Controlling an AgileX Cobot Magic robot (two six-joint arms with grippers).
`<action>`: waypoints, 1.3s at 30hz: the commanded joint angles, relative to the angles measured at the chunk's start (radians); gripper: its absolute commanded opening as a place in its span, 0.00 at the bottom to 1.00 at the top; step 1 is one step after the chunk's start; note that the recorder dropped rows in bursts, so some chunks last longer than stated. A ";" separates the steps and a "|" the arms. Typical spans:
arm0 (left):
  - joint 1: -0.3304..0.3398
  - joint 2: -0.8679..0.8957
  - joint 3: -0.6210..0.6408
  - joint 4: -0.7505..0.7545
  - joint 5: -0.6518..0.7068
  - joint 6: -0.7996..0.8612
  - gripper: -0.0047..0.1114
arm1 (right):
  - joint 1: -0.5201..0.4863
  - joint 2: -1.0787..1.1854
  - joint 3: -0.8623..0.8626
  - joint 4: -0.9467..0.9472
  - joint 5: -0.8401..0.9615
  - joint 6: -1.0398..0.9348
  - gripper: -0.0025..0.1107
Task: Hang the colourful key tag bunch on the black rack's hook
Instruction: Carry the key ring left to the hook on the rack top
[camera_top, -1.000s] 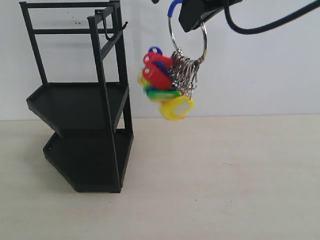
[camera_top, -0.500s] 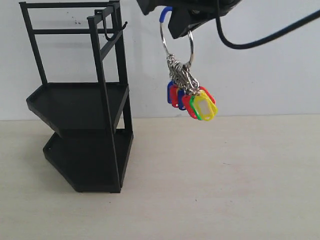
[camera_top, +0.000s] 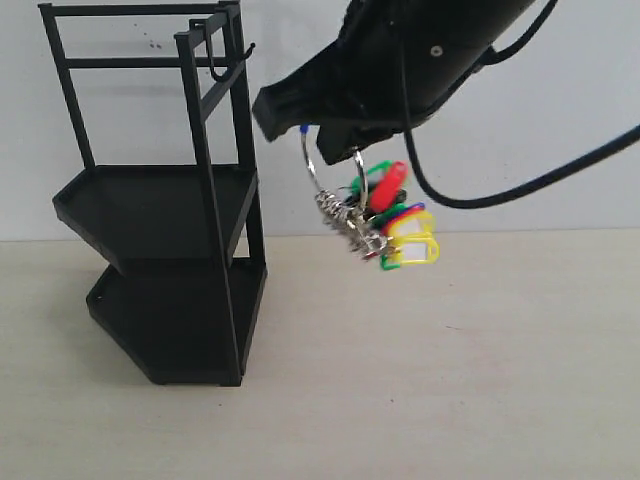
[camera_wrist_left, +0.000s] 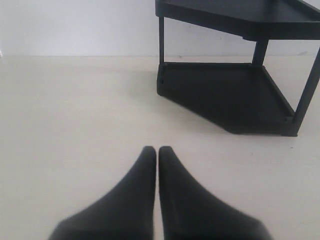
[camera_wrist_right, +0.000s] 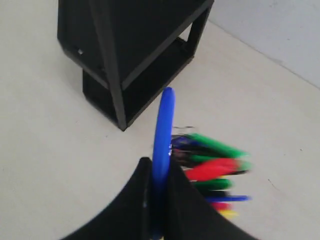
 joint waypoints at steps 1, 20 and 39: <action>0.004 -0.002 -0.001 -0.007 -0.015 -0.010 0.08 | -0.028 -0.014 0.001 -0.130 -0.107 0.233 0.02; 0.004 -0.002 -0.001 -0.007 -0.015 -0.010 0.08 | -0.015 0.110 0.001 -0.073 -0.470 0.089 0.02; 0.004 -0.002 -0.001 -0.007 -0.015 -0.010 0.08 | -0.015 0.156 0.001 -0.099 -0.640 0.154 0.02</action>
